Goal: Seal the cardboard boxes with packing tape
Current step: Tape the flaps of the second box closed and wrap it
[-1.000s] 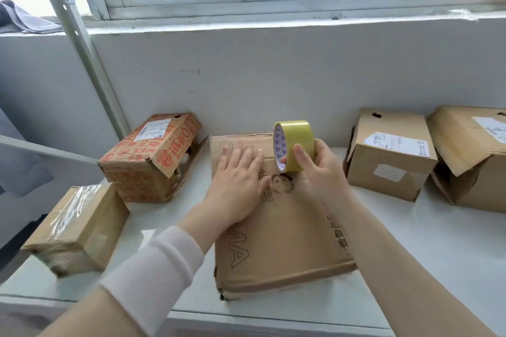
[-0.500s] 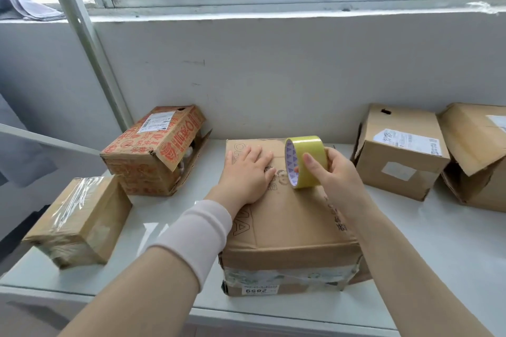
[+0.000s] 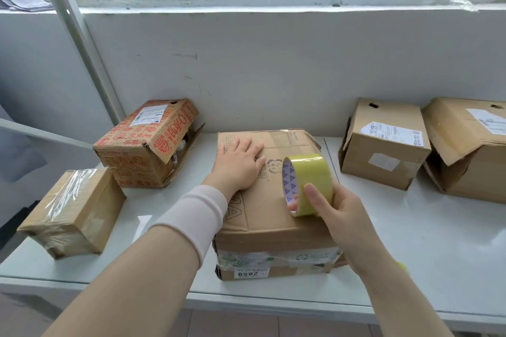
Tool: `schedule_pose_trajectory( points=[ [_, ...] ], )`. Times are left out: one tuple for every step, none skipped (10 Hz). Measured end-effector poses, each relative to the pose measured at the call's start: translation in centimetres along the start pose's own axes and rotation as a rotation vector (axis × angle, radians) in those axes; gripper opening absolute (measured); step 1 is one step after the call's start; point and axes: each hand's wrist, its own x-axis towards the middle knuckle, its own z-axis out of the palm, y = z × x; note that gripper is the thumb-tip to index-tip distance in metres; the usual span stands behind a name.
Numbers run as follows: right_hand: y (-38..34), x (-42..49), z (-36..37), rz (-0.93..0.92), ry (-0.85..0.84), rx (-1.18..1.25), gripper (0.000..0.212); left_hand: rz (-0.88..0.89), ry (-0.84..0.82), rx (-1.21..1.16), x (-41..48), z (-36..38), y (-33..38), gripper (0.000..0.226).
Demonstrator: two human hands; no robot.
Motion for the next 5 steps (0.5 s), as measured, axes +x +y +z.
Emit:
schedule_pose_trajectory(
  points=[
    [-0.4, -0.2, 0.5, 0.011, 0.066, 0.016, 0.036, -0.003, 0.002, -0.006, 0.0, -0.1, 0.0, 0.049],
    [-1.7, -1.8, -0.1, 0.035, 0.126, 0.033, 0.032, -0.005, -0.007, -0.005, -0.1, -0.2, 0.0, 0.049],
    [-1.9, -4.4, -0.9, 0.054, 0.118, 0.002, 0.036, -0.001, 0.000, 0.003, -0.2, -0.2, 0.1, 0.048],
    [-0.6, -6.2, -1.0, 0.053, 0.098, 0.090, 0.042, -0.001, 0.006, -0.003, -0.1, 0.0, 0.1, 0.048],
    [0.3, -6.7, -0.7, 0.024, 0.057, 0.080, 0.054, -0.004, 0.007, -0.003, -0.1, -0.1, 0.1, 0.048]
  ],
)
